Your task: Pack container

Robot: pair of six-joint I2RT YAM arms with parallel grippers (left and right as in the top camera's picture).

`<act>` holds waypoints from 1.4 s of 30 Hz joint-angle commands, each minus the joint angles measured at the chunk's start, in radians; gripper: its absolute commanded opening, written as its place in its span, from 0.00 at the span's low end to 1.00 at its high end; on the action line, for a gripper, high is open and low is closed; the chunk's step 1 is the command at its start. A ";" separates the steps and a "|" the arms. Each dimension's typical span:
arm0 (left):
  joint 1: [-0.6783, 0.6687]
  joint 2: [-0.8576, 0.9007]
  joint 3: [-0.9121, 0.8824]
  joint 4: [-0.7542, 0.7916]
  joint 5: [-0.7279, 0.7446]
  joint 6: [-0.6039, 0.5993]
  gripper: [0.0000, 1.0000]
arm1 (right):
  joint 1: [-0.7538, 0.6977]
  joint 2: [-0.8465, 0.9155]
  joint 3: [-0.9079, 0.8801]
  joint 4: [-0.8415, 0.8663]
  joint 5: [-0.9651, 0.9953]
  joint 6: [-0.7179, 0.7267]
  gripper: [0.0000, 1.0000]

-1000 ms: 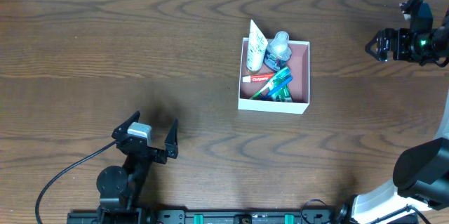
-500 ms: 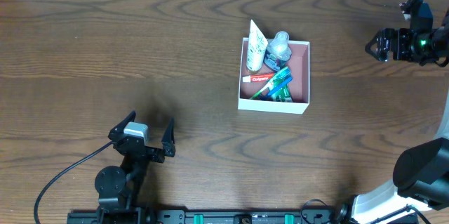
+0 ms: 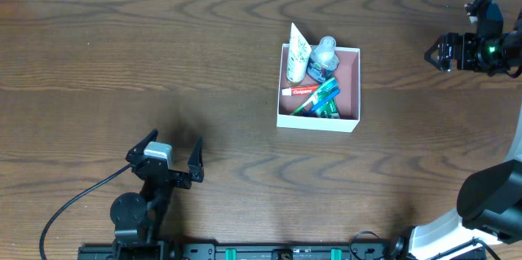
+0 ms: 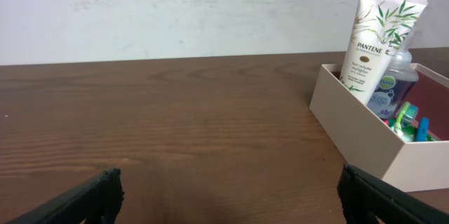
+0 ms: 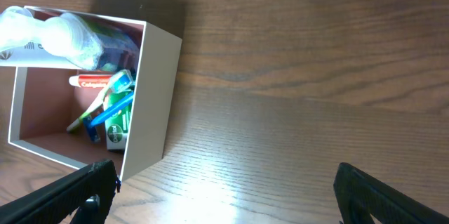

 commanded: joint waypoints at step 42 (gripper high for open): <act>0.006 -0.007 -0.033 -0.004 0.013 0.003 0.98 | 0.245 -1.009 -0.387 -0.005 0.015 0.006 0.99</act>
